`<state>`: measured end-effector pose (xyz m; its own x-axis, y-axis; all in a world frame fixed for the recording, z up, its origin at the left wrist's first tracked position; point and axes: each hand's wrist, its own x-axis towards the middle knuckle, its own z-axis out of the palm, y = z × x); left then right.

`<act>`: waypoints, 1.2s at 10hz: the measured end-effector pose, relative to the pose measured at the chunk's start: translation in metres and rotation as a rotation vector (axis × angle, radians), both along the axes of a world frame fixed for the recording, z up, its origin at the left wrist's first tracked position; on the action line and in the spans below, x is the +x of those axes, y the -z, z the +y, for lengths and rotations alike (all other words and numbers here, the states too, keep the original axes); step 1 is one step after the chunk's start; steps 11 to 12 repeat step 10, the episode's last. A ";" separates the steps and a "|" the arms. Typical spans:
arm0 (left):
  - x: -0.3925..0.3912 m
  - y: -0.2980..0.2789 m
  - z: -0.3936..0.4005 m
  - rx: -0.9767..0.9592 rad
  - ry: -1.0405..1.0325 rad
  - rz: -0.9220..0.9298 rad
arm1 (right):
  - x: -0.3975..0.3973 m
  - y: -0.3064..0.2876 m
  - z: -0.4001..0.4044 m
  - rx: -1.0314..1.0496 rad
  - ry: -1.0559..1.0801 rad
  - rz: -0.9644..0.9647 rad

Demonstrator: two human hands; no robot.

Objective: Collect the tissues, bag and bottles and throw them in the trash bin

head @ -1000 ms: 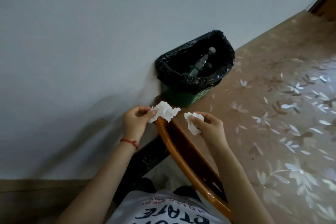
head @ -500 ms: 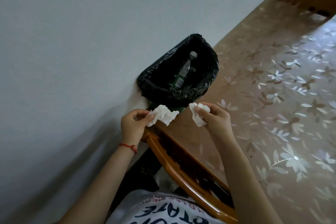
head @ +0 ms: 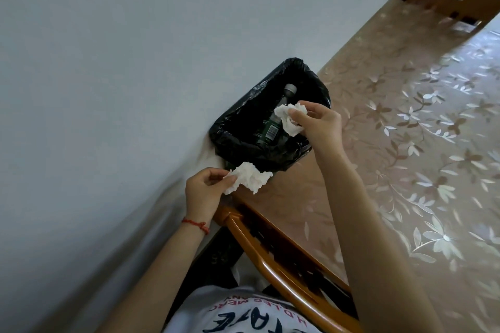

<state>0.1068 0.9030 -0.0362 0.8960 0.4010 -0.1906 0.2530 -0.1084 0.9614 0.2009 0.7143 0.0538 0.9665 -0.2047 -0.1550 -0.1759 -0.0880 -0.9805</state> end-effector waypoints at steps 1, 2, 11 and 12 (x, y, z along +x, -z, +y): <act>0.000 -0.004 0.002 -0.008 -0.001 -0.004 | -0.001 0.000 -0.001 -0.010 -0.005 0.011; -0.001 -0.011 0.002 -0.021 0.010 -0.036 | -0.009 0.001 -0.006 0.027 -0.008 0.004; 0.117 -0.078 -0.048 0.081 0.025 -0.193 | -0.071 0.020 -0.057 0.342 0.109 0.042; 0.117 -0.078 -0.048 0.081 0.025 -0.193 | -0.071 0.020 -0.057 0.342 0.109 0.042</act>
